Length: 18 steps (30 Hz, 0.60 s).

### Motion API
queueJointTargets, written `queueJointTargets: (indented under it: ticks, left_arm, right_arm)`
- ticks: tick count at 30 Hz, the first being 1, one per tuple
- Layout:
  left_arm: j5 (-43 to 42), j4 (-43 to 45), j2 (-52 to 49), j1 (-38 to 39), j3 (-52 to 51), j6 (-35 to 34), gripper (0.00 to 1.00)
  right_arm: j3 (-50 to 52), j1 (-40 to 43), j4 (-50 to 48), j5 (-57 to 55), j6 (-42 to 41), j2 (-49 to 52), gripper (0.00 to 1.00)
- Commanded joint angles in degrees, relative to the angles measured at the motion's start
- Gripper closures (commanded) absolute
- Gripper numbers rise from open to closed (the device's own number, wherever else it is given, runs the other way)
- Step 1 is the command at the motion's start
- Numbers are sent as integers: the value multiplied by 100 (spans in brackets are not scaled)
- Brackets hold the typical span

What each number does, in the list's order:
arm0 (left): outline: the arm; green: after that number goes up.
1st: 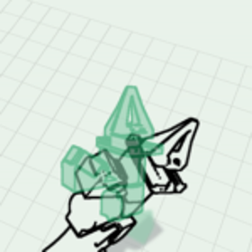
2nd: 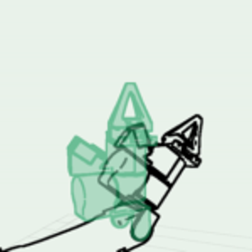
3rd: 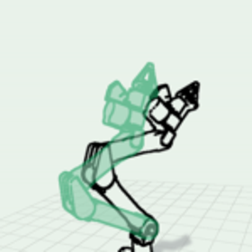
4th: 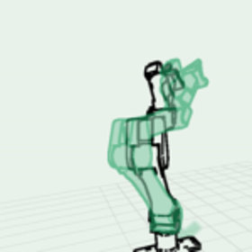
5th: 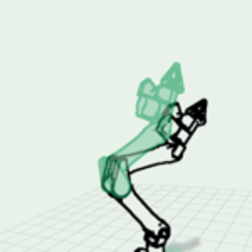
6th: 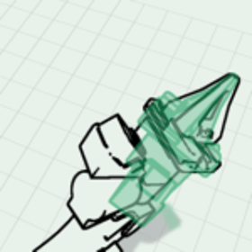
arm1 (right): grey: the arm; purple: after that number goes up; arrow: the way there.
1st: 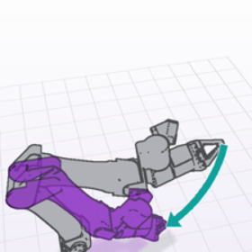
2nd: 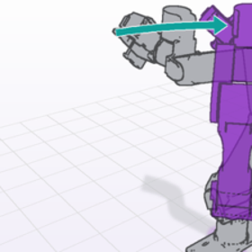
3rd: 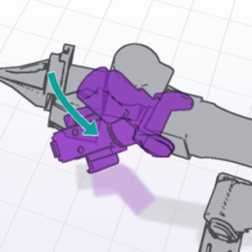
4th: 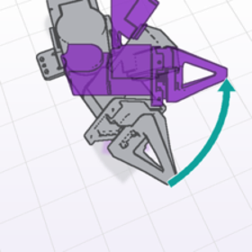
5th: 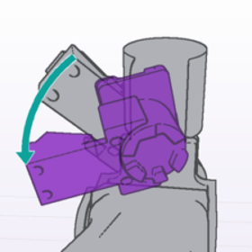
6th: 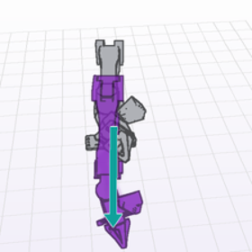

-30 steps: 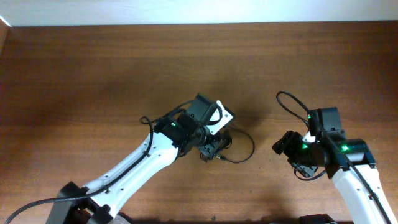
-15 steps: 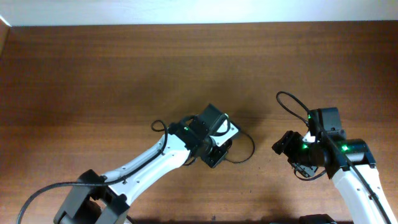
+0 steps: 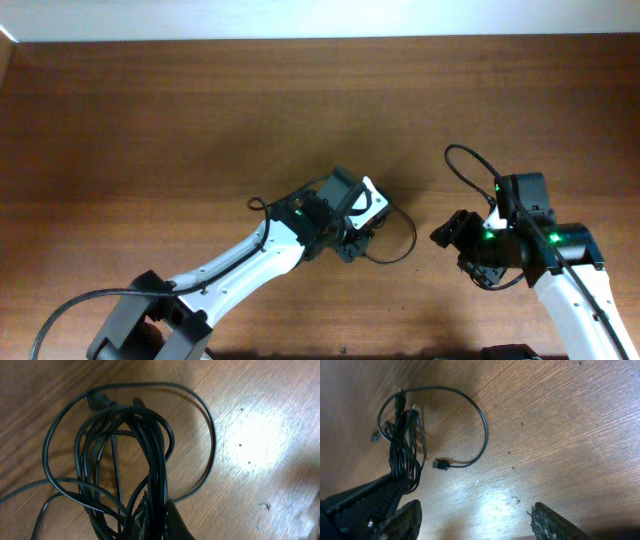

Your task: Untangle cables

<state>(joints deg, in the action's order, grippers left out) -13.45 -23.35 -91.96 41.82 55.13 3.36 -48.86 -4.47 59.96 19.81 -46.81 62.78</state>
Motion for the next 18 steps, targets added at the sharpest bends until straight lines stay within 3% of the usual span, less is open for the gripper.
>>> queueJointTargets:
  ticks: [1,3,7,14,16,18]
  left_arm:
    - [22,94,-70,4,-46,11,100]
    - [310,-184,-33,-17,-46,11,100]
    - [1180,-516,184,-356,-46,17,100]
    - [1084,-433,1169,-750,-44,146,100]
    - [734,-439,1421,-750,-44,693,100]
    - [621,-529,1519,-750,-44,1773,100]
  right_arm:
    - [-120,37,118,98,-59,-37,29]
    - [-120,37,138,98,-57,-37,23]
    - [-120,37,-155,101,-59,-35,23]
    - [-120,35,-1040,588,-57,514,26]
    - [-120,37,-1386,1220,-31,938,34]
    - [-120,35,-1849,2393,120,1443,43]
